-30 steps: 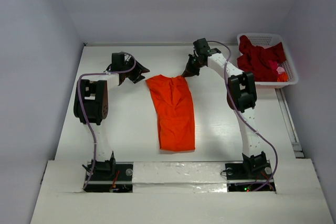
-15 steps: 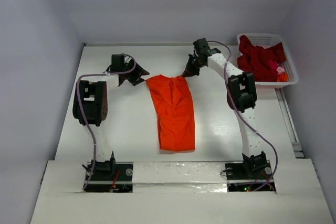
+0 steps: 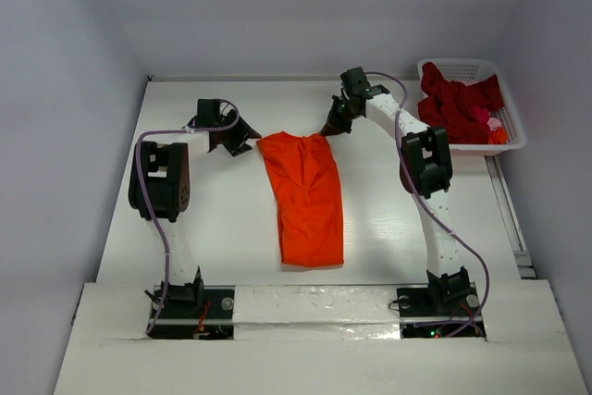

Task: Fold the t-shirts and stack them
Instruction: Grab one side of the 2/3 rectangular tshirt with both arms

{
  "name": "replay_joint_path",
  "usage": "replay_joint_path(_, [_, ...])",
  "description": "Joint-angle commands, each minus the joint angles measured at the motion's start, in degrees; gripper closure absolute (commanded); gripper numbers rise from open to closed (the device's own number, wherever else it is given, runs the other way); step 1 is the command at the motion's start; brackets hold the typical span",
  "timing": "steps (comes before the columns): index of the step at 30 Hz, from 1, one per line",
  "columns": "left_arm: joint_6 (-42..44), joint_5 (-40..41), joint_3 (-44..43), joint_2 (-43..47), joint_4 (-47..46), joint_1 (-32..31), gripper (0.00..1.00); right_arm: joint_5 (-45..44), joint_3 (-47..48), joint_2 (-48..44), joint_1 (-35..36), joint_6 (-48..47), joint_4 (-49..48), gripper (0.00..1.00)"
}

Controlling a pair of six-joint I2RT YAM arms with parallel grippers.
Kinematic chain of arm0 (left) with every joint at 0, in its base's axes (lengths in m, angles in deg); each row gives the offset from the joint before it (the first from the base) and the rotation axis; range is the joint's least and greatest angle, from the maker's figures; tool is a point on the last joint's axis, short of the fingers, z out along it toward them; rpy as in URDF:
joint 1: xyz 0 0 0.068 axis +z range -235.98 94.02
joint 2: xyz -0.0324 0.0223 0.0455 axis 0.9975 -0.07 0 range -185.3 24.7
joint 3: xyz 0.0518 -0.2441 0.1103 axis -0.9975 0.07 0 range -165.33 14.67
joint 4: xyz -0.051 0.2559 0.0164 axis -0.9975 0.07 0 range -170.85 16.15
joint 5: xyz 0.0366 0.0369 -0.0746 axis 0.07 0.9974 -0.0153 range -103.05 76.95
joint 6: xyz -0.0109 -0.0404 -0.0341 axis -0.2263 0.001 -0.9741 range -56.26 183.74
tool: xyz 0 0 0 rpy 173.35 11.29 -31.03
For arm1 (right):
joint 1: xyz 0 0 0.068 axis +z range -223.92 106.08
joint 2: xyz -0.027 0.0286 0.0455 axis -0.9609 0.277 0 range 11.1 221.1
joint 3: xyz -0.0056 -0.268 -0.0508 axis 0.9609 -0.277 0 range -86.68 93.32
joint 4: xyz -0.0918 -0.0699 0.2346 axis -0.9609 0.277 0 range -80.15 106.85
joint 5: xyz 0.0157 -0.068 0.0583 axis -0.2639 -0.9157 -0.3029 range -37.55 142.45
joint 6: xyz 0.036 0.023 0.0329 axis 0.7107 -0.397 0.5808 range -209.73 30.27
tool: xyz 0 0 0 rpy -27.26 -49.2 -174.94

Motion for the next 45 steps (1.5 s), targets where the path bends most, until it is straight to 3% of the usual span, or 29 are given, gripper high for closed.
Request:
replay_joint_path(1, [-0.7, -1.3, -0.3, -1.0, -3.3, 0.4, 0.54, 0.5, 1.6, -0.2, 0.3, -0.5, -0.4, 1.0])
replay_joint_path(9, [-3.2, -4.2, -0.7, -4.9, -6.5, 0.4, 0.58, 0.6, 1.7, -0.4, 0.3, -0.5, -0.2, 1.0])
replay_joint_path(12, [-3.4, -4.6, -0.7, -5.1, -7.1, 0.4, 0.7, 0.4, 1.7, -0.4, 0.3, -0.7, 0.0, 1.0])
replay_joint_path(16, [-3.1, -4.4, -1.1, -5.1, -6.4, 0.4, 0.98, 0.6, 1.7, -0.4, 0.3, -0.6, -0.1, 1.0])
replay_joint_path(17, [-3.0, -4.4, -1.2, -5.1, -6.3, 0.4, 1.0, 0.5, 1.7, -0.3, 0.3, -0.5, -0.2, 1.0])
replay_joint_path(27, [-3.4, -4.8, -2.9, -4.3, -4.7, 0.4, 1.0, -0.2, 0.9, -1.0, 0.3, -1.3, -0.6, 1.0])
replay_joint_path(37, [-4.3, -6.2, -10.9, -5.8, -1.4, 0.4, 1.0, 0.6, 6.1, -0.4, -0.2, -2.4, 1.9, 1.0])
replay_joint_path(45, [-3.7, -6.3, -12.5, -4.4, 0.3, 0.4, 1.0, 0.9, 3.8, -4.9, -0.2, -3.8, 1.6, 1.0])
